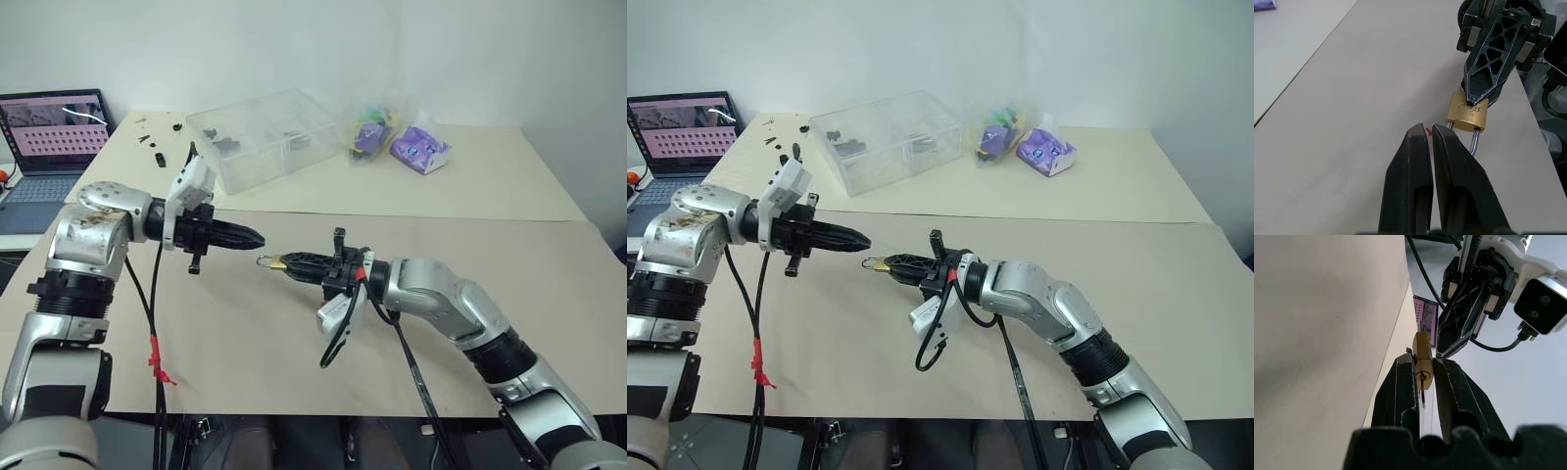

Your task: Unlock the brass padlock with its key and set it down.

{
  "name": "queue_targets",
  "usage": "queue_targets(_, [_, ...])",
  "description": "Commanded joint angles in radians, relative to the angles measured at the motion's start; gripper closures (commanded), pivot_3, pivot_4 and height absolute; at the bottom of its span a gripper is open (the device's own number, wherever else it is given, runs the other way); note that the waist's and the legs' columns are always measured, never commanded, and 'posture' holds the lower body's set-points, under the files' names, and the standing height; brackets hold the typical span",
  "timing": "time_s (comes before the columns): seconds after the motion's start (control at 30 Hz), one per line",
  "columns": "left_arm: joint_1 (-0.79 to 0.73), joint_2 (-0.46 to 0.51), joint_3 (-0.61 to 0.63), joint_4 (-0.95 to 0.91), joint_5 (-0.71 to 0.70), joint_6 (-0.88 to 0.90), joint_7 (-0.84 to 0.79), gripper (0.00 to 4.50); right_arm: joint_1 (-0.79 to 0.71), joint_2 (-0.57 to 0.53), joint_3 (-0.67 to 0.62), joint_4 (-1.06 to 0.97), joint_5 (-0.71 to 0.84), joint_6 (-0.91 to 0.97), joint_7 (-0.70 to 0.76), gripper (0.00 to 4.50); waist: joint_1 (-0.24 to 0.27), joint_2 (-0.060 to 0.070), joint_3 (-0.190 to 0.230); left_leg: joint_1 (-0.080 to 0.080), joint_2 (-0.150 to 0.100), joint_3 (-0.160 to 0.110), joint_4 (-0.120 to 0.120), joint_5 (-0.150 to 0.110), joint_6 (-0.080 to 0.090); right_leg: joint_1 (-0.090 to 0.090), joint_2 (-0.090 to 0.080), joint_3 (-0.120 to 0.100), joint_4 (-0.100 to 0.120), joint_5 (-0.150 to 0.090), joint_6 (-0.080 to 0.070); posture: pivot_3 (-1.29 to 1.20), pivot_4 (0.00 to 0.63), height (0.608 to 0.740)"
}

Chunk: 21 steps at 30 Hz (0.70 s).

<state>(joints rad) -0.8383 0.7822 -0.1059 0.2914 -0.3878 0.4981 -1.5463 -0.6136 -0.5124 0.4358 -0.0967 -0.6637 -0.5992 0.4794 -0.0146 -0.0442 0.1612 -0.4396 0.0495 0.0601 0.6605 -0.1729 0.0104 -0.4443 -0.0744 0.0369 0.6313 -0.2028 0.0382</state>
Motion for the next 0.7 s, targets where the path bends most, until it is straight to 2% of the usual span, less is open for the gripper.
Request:
queue_targets(0.03, [-0.039, 0.004, 0.008, -0.036, -0.014, 0.007, -0.019, 4.29, -0.001, -0.005, -0.038, -0.045, 0.010, 0.014, -0.005, 4.38, 0.000, 0.000, 0.000, 0.000, 0.000, 0.000, 0.000, 0.000, 0.000, 0.000, 0.000, 0.000, 0.000, 0.000, 0.000, 0.00, 0.150, 0.726])
queue_targets(0.33, [-0.001, 0.052, -0.031, -0.085, -0.018, 0.022, -0.068, 4.29, 0.006, -0.007, -0.042, -0.055, 0.014, 0.024, -0.001, 4.38, -0.002, 0.000, 0.000, 0.000, 0.000, 0.000, 0.000, 0.000, 0.000, 0.000, 0.000, 0.000, 0.000, 0.000, 0.000, 0.00, 0.150, 0.726])
queue_targets(0.7, [-0.016, 0.028, -0.029, -0.056, 0.007, -0.001, -0.060, 4.29, -0.006, -0.003, -0.047, -0.076, 0.040, 0.020, 0.002, 4.38, -0.001, 0.000, 0.000, 0.000, 0.000, 0.000, 0.000, 0.000, 0.000, 0.000, 0.000, 0.000, 0.000, 0.000, 0.000, 0.00, 0.150, 0.726])
